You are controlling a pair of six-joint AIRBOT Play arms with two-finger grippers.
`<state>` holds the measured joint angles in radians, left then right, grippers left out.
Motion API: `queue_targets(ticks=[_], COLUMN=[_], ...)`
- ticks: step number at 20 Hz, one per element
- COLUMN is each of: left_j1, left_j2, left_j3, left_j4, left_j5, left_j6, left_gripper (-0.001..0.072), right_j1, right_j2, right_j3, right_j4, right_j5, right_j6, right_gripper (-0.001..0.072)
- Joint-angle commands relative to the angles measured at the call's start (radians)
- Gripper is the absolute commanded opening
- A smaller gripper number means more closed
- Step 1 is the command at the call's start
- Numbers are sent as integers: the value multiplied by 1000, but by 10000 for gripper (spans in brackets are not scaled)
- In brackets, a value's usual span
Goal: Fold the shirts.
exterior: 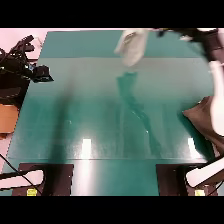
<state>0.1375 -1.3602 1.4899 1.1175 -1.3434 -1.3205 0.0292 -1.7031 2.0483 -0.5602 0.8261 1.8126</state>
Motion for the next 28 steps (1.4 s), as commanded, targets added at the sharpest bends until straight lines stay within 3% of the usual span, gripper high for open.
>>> queue_targets(ticks=[1, 4, 8, 12, 16, 23, 27, 28], left_j1=[0, 0, 0, 0, -2, -2, -2, -2], left_j2=[0, 0, 0, 0, 0, 0, 0, 0], left_j3=[1, 1, 1, 1, 1, 1, 1, 1], left_j4=[-11, -42, -78, -108, -121, -140, -141, -141], left_j5=[-39, -48, -49, -43, -41, -52, -59, -58], left_j6=[-15, -17, -17, -14, -14, -14, -14, -14], left_gripper=[22, 22, 22, 22, 22, 22, 22, 22], right_j1=[-222, -389, -598, -855, -1137, -1220, -1222, -1221], right_j2=[154, 276, 474, 676, 784, 805, 771, 752], right_j3=[-1, -58, -268, -505, -759, -1054, -1057, -1036], right_j4=[-311, -565, -832, -1015, -832, -977, -1057, -1054], right_j5=[206, 485, 718, 708, 659, 552, 484, 490], right_j6=[260, 323, 268, 129, 75, 37, 39, 39], right_gripper=[9, 9, 10, 10, 10, 11, 13, 65])
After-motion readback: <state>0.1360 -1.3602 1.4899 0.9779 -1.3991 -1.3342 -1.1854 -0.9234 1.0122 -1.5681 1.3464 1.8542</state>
